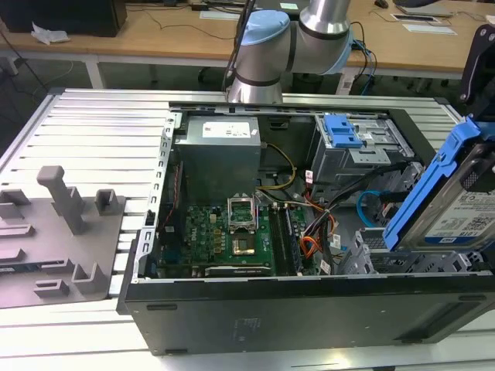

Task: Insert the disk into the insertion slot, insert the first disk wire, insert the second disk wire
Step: 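Insert the disk into the insertion slot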

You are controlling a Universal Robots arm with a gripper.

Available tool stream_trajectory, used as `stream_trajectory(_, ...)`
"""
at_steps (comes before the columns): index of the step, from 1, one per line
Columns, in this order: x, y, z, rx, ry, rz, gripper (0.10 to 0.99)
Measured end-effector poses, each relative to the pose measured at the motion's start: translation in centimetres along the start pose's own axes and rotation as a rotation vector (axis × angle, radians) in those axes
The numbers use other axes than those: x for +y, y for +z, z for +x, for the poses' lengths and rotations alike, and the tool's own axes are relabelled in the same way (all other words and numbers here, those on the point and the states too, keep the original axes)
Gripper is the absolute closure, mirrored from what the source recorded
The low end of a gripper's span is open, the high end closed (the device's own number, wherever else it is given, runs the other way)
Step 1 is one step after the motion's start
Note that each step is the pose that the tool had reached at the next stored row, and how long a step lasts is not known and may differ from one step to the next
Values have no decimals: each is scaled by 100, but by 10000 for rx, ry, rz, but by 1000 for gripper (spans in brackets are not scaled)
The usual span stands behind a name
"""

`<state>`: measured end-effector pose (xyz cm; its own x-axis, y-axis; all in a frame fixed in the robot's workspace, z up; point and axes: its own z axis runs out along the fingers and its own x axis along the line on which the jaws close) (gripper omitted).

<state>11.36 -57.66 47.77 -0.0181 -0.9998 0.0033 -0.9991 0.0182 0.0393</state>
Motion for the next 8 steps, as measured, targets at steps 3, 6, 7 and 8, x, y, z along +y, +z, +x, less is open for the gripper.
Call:
stream_trajectory(3,-1,27,0,1,1,0,722)
stream_trajectory(6,-2,60,0,1,0,0,722)
stream_trajectory(7,-3,76,0,-1,0,0,722)
stream_trajectory(8,-3,82,0,-1,0,0,722)
